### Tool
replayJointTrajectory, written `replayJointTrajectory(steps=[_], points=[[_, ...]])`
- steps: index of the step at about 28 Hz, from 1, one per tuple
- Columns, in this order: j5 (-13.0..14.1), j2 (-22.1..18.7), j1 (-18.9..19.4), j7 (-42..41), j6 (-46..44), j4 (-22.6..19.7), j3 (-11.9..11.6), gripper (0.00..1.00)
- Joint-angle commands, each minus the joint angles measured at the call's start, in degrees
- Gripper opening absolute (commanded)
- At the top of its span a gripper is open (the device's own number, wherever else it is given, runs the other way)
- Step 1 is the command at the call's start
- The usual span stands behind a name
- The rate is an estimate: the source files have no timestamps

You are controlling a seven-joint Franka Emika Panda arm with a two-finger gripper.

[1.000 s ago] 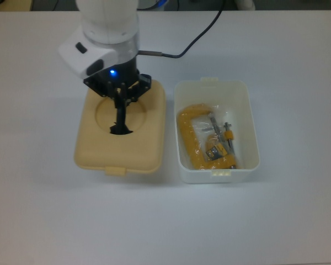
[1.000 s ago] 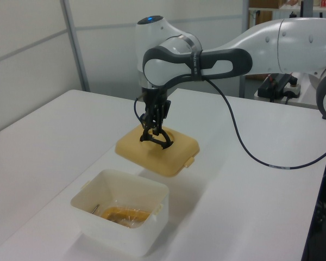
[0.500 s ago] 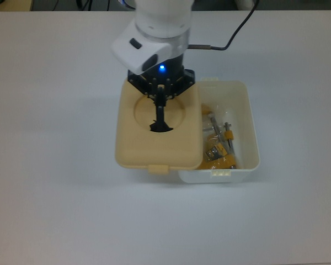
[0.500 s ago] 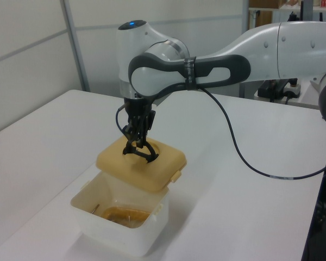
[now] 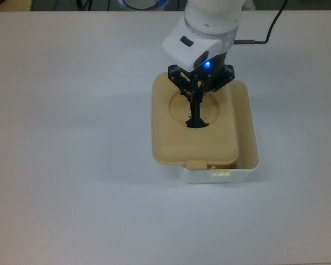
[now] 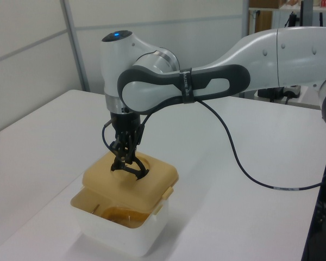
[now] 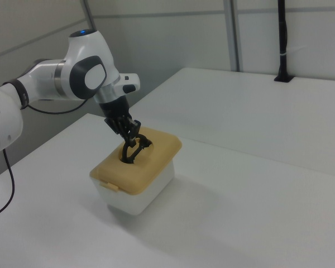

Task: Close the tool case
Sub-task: 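Carry the lid over the white box and lower it onto the rim, then press the lid down and open the gripper to release the handle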

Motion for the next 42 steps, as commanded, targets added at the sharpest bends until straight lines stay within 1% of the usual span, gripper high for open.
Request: replayJointTrajectory(steps=[1, 15, 17, 20, 22, 23, 24, 26, 27, 29, 30, 42], points=[[0.33, 0.33, 1.54, 1.93, -1.13, 0.17, -0.44, 0.06], [0.33, 0.51, 3.83, 3.34, -0.96, 0.17, -0.44, 0.07], [0.33, 1.12, 4.18, 3.52, -0.96, 0.17, -0.44, 0.07], [0.33, 1.38, 4.35, 3.61, -0.96, 0.17, -0.44, 0.07], [0.24, 1.47, 4.7, 3.61, -0.96, 0.17, -0.44, 0.1], [0.33, 1.56, 4.71, 3.61, -0.96, 0.17, -0.44, 0.12], [0.33, 1.56, 4.71, 3.61, -0.96, 0.17, -0.44, 0.18], [0.33, 1.65, 4.71, 3.87, -0.96, 0.17, -0.44, 0.37], [0.24, 1.73, 4.79, 4.74, -0.87, 0.17, -0.44, 0.58], [0.24, 1.91, 4.79, 5.89, -0.87, 0.17, -0.44, 0.95], [0.16, 2.09, 4.88, 5.89, -0.87, 0.17, -0.44, 1.0], [0.16, 1.39, 5.23, 5.98, -1.22, 0.17, -0.53, 1.0]])
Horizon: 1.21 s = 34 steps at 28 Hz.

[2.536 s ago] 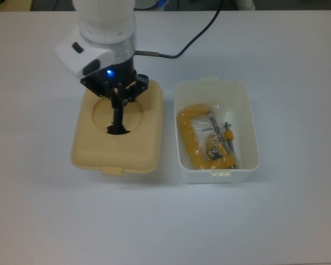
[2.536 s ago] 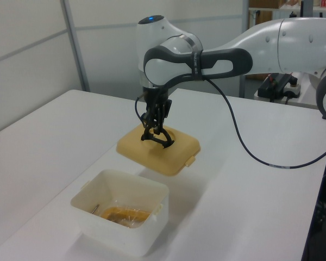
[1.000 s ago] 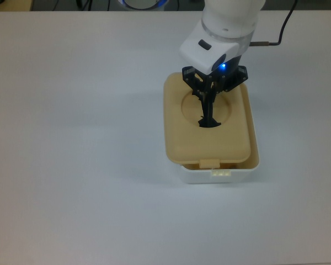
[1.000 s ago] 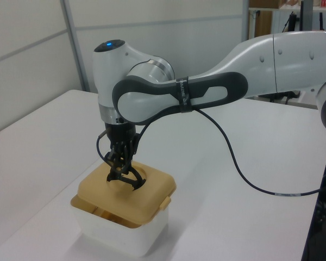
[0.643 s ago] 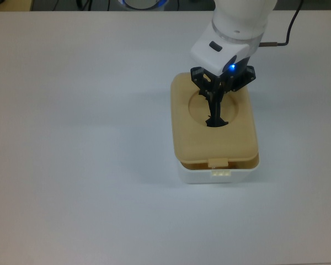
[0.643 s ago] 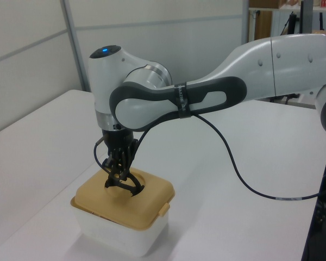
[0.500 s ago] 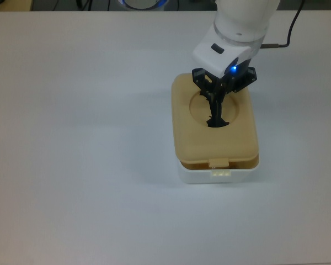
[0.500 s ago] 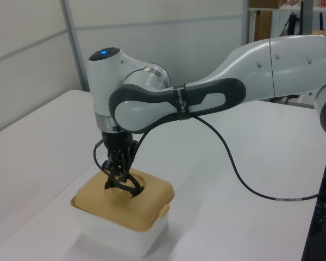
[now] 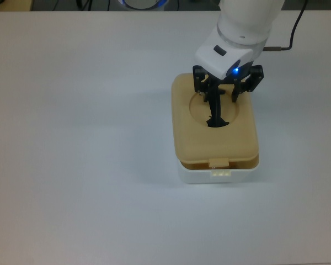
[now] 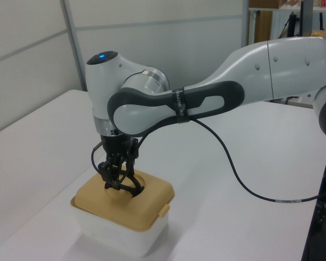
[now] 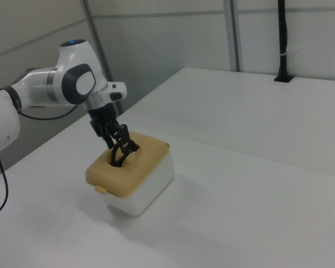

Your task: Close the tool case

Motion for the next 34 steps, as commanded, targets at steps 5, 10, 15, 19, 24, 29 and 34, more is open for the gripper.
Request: replayJointTrajectory(steps=[5, 10, 15, 19, 24, 29, 34], points=[[-0.19, -2.22, 0.59, 1.14, -2.97, 0.16, -0.61, 1.0], [-0.99, -3.54, 0.59, 0.97, -5.96, 0.16, -0.7, 1.0], [-1.07, -6.0, 0.25, 0.79, -8.42, -0.01, -1.23, 1.0], [-0.99, -7.66, -0.72, -0.87, -11.85, -0.01, -1.4, 1.0], [-0.99, -9.78, -3.79, -3.78, -14.93, -0.19, -1.49, 1.0], [-0.99, -10.48, -9.06, -5.7, -15.99, -0.28, -1.49, 1.0], [-1.07, -10.48, -13.89, -7.9, -15.9, -0.19, -1.49, 1.0]])
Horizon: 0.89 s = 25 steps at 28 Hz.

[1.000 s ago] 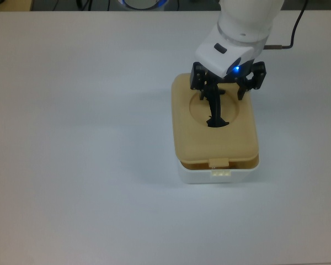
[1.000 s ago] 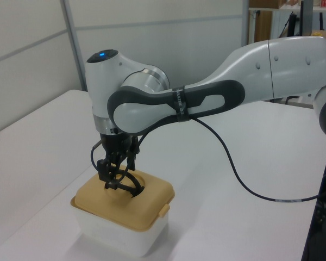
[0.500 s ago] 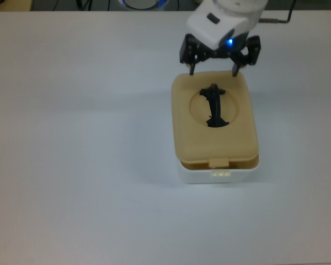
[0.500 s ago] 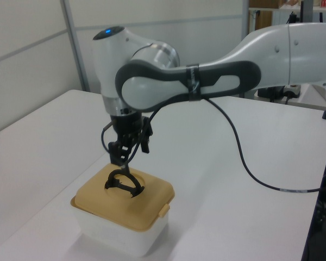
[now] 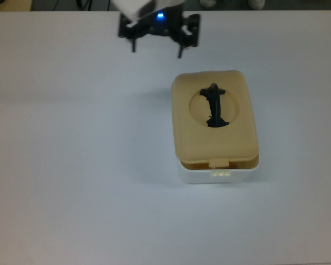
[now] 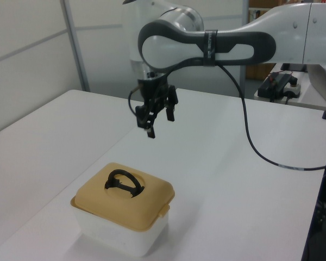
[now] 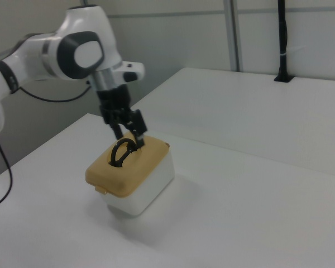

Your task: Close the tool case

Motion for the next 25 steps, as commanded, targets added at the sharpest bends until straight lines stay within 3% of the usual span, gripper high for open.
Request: replayJointTrajectory(steps=[1, 11, 25], points=[[-0.28, -0.97, -4.47, -3.42, -0.93, -0.9, -0.06, 1.0], [-0.19, -1.23, -12.38, -7.73, -0.84, -0.72, -0.15, 1.0], [-0.28, -1.32, -15.81, -9.32, -0.31, -0.72, -0.15, 1.0]])
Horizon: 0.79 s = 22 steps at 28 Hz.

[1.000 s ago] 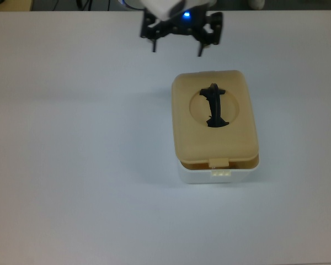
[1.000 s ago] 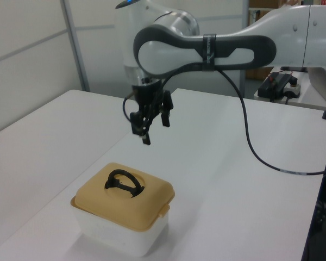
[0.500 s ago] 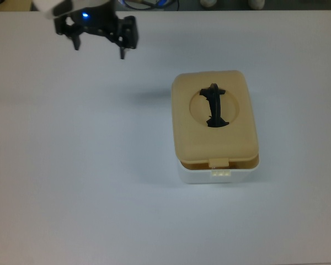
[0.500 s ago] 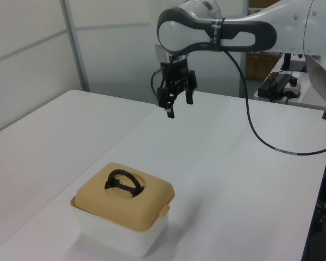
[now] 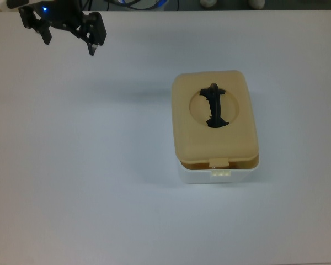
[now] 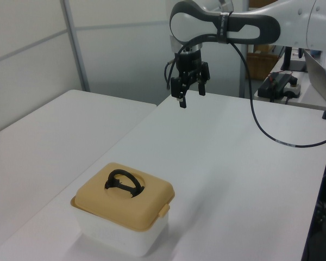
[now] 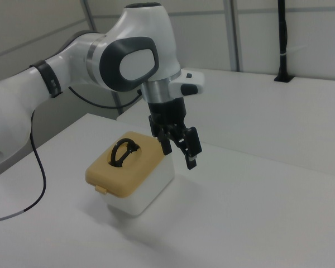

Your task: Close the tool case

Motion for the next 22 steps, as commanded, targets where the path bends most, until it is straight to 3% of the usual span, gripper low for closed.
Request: replayJointTrajectory(steps=[1, 22], points=[[-0.28, -1.01, -0.41, -1.57, -0.31, -0.8, -0.02, 1.0], [-0.81, -1.27, -2.34, -1.22, -0.66, -0.63, -0.02, 1.0]])
